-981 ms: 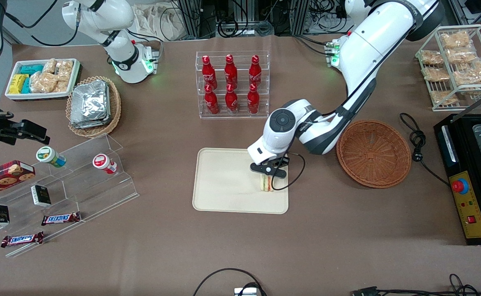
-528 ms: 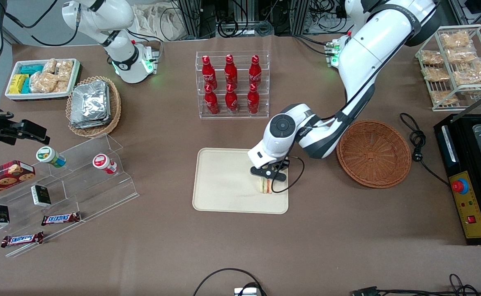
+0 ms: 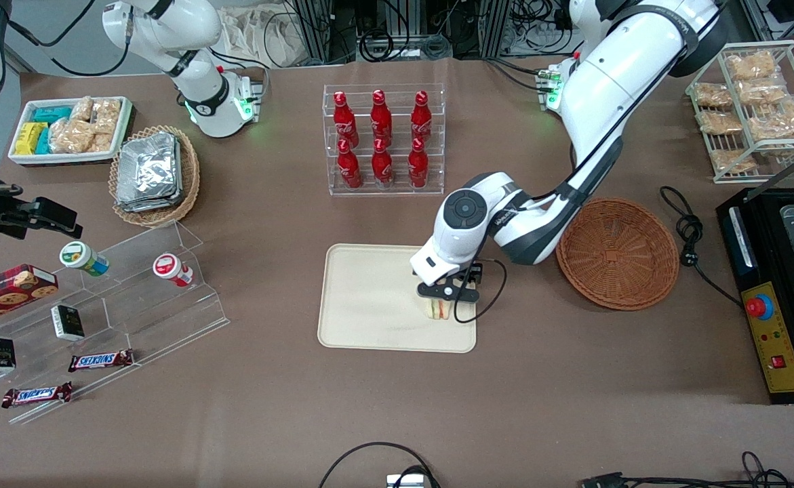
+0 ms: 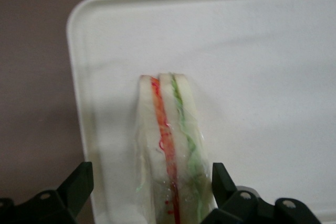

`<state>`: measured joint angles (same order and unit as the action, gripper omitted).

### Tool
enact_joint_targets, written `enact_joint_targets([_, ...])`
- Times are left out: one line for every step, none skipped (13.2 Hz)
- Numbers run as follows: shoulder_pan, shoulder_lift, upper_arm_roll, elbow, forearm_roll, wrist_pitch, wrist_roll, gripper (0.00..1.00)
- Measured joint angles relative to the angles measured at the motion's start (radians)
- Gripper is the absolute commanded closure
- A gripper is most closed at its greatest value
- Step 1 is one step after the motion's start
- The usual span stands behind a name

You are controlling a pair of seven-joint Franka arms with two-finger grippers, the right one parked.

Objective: Place sandwich from basket to tray

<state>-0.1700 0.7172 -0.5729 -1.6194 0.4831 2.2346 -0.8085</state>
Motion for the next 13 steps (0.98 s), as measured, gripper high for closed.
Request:
enact_joint_targets([0.000,-0.002,0.000,0.045,0.000,-0.062,-0.014,0.00])
enact_joint_targets([0.001,-0.004,0.000,0.089,0.000,-0.116,-0.026,0.00])
enact_joint_targets([0.002,-0.008,0.000,0.127,0.000,-0.159,-0.042,0.00])
enact_joint_targets([0.004,-0.012,0.000,0.158,-0.002,-0.192,-0.062,0.00])
enact_joint_targets([0.007,-0.018,0.001,0.179,-0.006,-0.219,-0.082,0.00])
enact_joint_targets([0.015,-0.031,0.003,0.195,-0.014,-0.244,-0.099,0.00])
enact_joint_targets([0.032,-0.047,0.004,0.203,-0.022,-0.263,-0.108,0.00])
enact_joint_targets([0.057,-0.067,0.005,0.208,-0.039,-0.283,-0.109,0.00])
enact_joint_targets([0.092,-0.091,0.005,0.211,-0.066,-0.304,-0.108,0.00])
enact_joint_targets([0.128,-0.115,0.005,0.212,-0.093,-0.319,-0.099,0.00])
enact_joint_targets([0.160,-0.138,0.005,0.212,-0.109,-0.335,-0.078,0.00])
enact_joint_targets([0.183,-0.156,0.005,0.212,-0.119,-0.357,-0.052,0.00])
enact_joint_targets([0.199,-0.168,0.005,0.212,-0.122,-0.377,-0.027,0.00])
